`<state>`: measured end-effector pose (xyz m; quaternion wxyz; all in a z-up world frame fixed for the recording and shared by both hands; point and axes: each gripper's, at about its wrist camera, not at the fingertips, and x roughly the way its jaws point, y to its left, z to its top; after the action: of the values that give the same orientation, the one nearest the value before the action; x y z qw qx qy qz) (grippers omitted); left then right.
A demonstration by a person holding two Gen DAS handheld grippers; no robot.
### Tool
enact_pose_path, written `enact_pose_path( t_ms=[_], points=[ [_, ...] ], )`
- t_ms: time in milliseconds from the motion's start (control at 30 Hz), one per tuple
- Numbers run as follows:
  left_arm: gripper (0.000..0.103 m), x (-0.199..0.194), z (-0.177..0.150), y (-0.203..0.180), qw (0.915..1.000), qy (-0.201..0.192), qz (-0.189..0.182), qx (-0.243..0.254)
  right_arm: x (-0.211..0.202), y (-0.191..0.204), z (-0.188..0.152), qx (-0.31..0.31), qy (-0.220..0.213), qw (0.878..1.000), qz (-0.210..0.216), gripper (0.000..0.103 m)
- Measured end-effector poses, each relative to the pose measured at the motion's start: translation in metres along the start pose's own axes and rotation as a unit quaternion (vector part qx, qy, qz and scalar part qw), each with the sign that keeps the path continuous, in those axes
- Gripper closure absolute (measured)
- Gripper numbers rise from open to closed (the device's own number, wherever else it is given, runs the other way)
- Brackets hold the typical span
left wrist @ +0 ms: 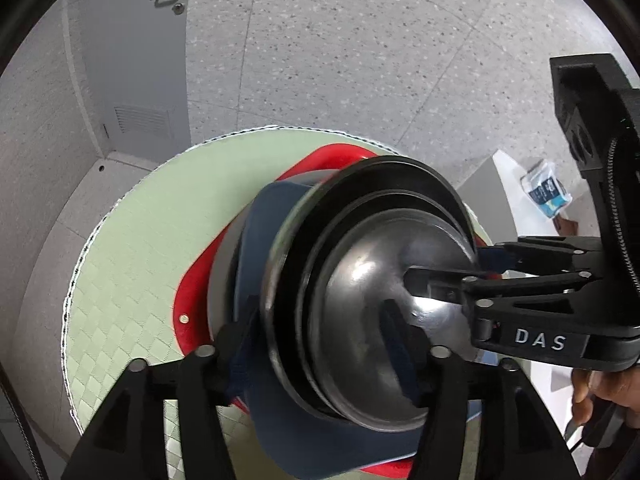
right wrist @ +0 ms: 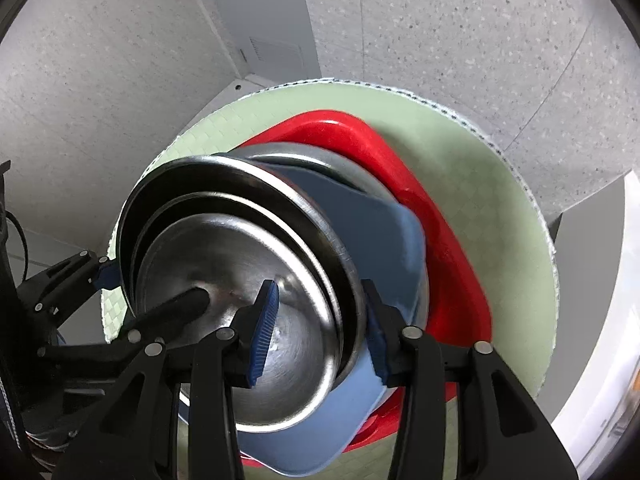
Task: Organize plates and bowls
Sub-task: 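Lift the nested bowls and lower them onto the blue plate in the basin, then open both grippers and pull both tools back from the table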
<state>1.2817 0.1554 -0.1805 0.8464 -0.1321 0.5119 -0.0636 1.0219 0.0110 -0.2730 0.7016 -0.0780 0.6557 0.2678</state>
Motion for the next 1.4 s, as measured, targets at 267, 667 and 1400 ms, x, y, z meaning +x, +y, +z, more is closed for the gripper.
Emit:
enact_pose_path(
  t_ms=[267, 667, 1400],
  points=[
    [0.027, -0.018, -0.005, 0.005, 0.9998, -0.015, -0.006, 0.010, -0.009, -0.007, -0.014, 0.035, -0.010, 0.998, 0.045, 0.053],
    [0.032, -0.041, -0.032, 0.012, 0.9981, -0.026, -0.048, 0.028, -0.012, -0.008, -0.055, 0.117, -0.035, 0.987, 0.106, 0.050],
    [0.015, -0.175, -0.170, 0.003, 0.9929, -0.118, 0.007, -0.004, -0.110, 0.044, -0.161, 0.098, -0.185, 0.977, 0.044, 0.034]
  ],
)
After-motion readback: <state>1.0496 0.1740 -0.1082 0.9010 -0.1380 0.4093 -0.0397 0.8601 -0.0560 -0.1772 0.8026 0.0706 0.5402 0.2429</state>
